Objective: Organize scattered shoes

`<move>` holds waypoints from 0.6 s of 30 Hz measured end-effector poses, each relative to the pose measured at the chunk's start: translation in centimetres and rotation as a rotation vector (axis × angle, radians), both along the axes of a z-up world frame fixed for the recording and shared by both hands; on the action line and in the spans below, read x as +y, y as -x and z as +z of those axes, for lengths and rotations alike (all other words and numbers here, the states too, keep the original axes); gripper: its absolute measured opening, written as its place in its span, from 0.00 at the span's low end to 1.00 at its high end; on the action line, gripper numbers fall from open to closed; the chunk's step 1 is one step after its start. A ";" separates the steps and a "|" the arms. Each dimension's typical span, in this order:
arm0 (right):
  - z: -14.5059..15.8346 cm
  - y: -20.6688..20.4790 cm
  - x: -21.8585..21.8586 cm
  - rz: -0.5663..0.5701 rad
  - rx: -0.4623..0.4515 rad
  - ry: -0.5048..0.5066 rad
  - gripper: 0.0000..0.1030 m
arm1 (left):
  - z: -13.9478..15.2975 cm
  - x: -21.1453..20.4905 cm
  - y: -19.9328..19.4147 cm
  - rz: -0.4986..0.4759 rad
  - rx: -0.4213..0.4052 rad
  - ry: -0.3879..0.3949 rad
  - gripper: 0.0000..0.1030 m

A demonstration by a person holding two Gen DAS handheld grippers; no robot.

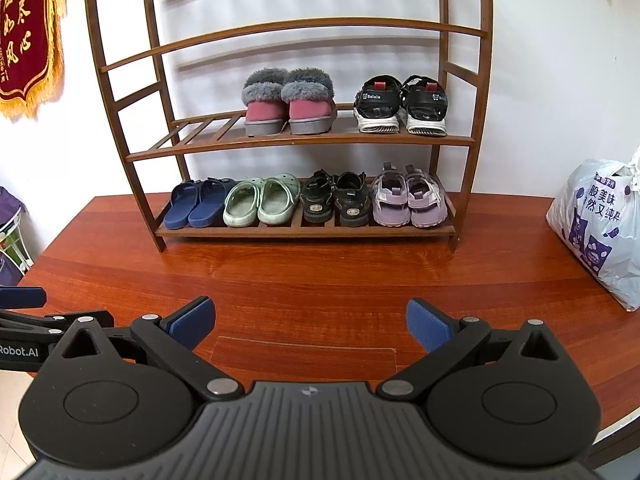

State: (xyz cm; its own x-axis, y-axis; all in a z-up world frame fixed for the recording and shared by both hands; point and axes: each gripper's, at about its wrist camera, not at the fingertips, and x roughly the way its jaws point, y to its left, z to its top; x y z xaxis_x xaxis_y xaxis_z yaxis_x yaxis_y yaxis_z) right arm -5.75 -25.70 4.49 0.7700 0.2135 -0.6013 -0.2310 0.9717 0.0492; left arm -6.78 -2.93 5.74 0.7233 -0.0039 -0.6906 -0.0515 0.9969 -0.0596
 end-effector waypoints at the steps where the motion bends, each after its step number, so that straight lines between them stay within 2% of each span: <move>1: 0.0 -0.1 0.0 0.003 0.001 0.001 0.99 | 0.1 -0.1 0.0 0.003 0.000 -0.006 1.00; 13: -0.3 -0.9 -0.5 0.015 0.009 0.001 0.99 | 0.1 -0.1 -0.6 0.035 0.003 -0.026 1.00; 18: -0.2 -1.2 -0.9 0.005 -0.007 -0.008 0.99 | 0.5 -0.4 -0.7 0.049 -0.029 -0.030 1.00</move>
State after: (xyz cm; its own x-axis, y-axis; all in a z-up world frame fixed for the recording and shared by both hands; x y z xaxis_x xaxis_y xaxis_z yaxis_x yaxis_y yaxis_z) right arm -4.60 -26.60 4.28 0.7732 0.2219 -0.5941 -0.2361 0.9702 0.0550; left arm -6.11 -3.37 6.25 0.7421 0.0523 -0.6683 -0.0988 0.9946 -0.0320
